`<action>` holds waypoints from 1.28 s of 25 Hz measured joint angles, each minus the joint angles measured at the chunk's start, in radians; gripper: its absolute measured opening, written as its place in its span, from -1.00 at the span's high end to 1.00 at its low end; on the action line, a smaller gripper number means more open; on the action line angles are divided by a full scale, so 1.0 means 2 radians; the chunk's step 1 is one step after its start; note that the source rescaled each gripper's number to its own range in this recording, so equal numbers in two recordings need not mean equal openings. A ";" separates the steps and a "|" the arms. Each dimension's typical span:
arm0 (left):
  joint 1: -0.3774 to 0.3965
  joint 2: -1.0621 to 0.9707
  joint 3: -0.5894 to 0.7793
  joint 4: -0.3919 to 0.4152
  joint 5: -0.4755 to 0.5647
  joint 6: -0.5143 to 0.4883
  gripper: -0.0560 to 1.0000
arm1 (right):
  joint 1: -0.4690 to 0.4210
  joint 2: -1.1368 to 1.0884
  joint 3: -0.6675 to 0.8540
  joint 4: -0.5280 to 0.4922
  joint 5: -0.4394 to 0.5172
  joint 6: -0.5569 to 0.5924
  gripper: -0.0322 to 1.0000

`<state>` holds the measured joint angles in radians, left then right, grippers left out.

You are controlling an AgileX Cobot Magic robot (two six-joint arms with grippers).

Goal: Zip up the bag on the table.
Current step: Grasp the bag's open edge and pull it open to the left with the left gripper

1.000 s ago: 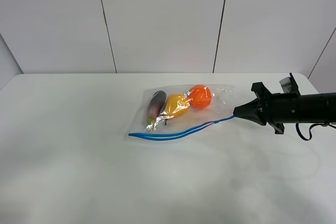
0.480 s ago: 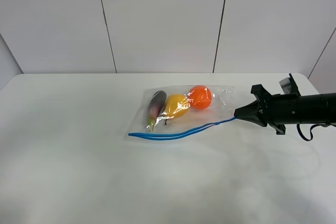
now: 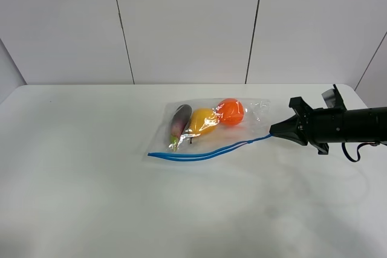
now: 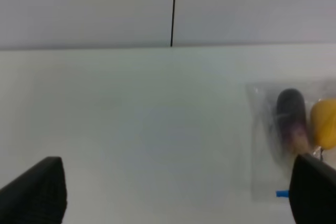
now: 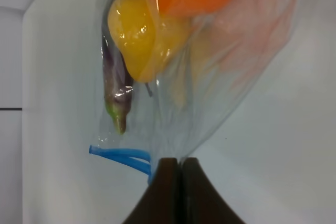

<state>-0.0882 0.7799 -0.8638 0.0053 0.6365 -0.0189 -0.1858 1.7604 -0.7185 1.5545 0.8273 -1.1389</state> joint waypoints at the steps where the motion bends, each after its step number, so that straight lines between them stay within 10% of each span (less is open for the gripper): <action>1: 0.000 0.018 -0.004 -0.003 -0.003 0.001 -1.00 | 0.000 0.000 0.000 0.000 0.000 0.000 0.94; 9: -0.031 0.086 -0.007 -0.021 -0.013 0.012 -1.00 | 0.000 0.000 0.000 0.000 0.006 0.000 0.94; 21: -0.252 0.086 -0.007 -0.022 -0.038 0.040 -1.00 | 0.000 0.000 0.000 -0.002 0.006 0.000 0.94; 32: -0.278 0.120 -0.007 -0.023 -0.059 0.050 -1.00 | 0.000 0.000 0.000 -0.002 0.006 0.000 0.94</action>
<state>-0.6432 1.0209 -0.8782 -0.0402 0.5187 0.0816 -0.1858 1.7604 -0.7185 1.5505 0.8386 -1.1389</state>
